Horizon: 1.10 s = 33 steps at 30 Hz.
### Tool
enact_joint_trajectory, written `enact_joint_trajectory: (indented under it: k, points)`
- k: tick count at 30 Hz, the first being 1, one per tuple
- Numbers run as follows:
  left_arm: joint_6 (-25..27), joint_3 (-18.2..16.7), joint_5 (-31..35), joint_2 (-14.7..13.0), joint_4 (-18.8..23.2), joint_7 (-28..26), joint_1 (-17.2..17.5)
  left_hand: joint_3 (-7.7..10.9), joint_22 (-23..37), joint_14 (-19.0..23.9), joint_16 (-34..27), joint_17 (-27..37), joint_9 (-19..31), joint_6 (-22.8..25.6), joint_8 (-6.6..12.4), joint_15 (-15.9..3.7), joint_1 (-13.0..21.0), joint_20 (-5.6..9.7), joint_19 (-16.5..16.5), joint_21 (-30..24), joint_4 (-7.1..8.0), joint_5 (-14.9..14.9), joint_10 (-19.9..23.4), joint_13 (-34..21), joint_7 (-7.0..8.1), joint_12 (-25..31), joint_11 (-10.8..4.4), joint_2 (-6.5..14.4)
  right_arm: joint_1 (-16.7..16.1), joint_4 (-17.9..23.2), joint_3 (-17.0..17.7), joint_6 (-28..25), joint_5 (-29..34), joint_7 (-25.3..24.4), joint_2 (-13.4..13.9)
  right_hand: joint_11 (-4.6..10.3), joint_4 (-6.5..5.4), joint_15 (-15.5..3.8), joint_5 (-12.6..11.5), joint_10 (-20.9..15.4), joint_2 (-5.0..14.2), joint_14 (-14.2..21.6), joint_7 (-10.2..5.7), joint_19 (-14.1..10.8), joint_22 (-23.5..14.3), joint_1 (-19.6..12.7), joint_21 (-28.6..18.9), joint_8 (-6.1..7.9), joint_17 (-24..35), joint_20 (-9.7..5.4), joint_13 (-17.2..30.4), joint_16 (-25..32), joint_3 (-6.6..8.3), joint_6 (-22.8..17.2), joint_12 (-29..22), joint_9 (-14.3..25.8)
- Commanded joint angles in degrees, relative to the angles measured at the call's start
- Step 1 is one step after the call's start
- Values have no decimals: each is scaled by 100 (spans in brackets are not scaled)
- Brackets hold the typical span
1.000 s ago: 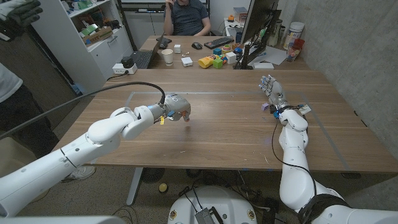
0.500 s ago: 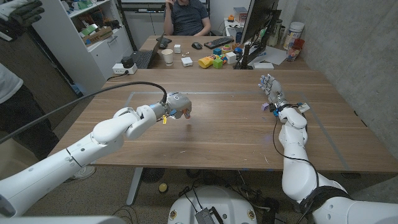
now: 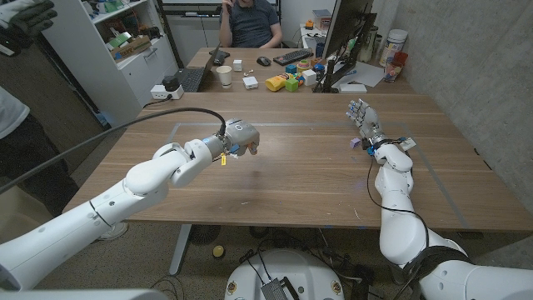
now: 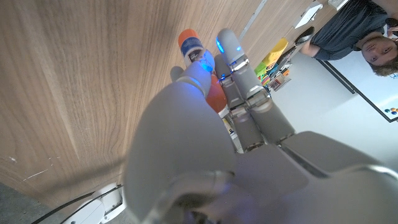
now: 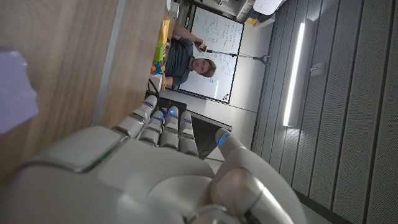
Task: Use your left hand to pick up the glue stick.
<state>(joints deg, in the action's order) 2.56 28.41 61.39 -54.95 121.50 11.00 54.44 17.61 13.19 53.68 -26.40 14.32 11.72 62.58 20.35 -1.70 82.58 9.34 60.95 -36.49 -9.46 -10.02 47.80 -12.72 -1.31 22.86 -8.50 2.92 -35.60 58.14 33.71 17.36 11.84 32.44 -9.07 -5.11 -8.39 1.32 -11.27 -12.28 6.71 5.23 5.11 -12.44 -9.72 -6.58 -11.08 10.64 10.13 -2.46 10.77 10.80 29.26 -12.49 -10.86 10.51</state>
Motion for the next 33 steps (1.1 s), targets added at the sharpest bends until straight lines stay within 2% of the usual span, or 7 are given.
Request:
enact_joint_trajectory:
  k: [1,11,19,24,33]
  points:
    - [295,-231,233,-36,365,-147,290,-40,17,675,10,7,14,62,-25,-1155,81,28,-31,-64,7,0,818,-201,-69,62,217,15,-85,175,21,-57,-28,109,-39,-8,25,9,-32,-68,148,56,14,-43,-11,72,-17,30,19,-34,14,1,36,10,-45,11]
    - [582,-406,504,-14,584,-342,554,-91,19,706,21,0,16,86,-52,-1161,117,39,-45,-159,20,1,855,-210,-66,41,221,26,-167,355,-16,-103,-51,156,-93,0,26,11,-33,-70,144,59,15,-49,-11,79,-18,31,20,-52,14,-1,36,12,-44,11]
    - [1030,-490,960,166,744,-647,817,-124,18,730,35,-11,17,113,-71,-1144,147,21,-45,-239,25,2,874,-213,-66,17,225,35,-242,515,-33,-164,-74,162,-138,-4,25,16,-34,-73,141,60,19,-50,-10,86,-17,33,21,-53,14,-2,36,6,-43,11]
    - [1206,-502,1095,292,790,-674,890,-138,16,745,42,-18,18,130,-78,-1144,163,17,-49,-274,24,3,891,-211,-66,8,225,37,-280,584,-40,-197,-88,175,-147,0,25,15,-34,-73,141,64,21,-46,-10,90,-15,34,21,-65,14,-2,37,5,-42,11]
    - [1263,-589,1166,349,862,-806,934,-164,11,775,55,-33,18,174,-87,-1155,189,21,-55,-339,26,7,926,-207,-78,-9,218,38,-311,622,-47,-187,-110,181,-150,-2,25,18,-35,-76,138,63,27,-42,-10,96,-13,35,22,-67,15,-4,36,1,-42,11]
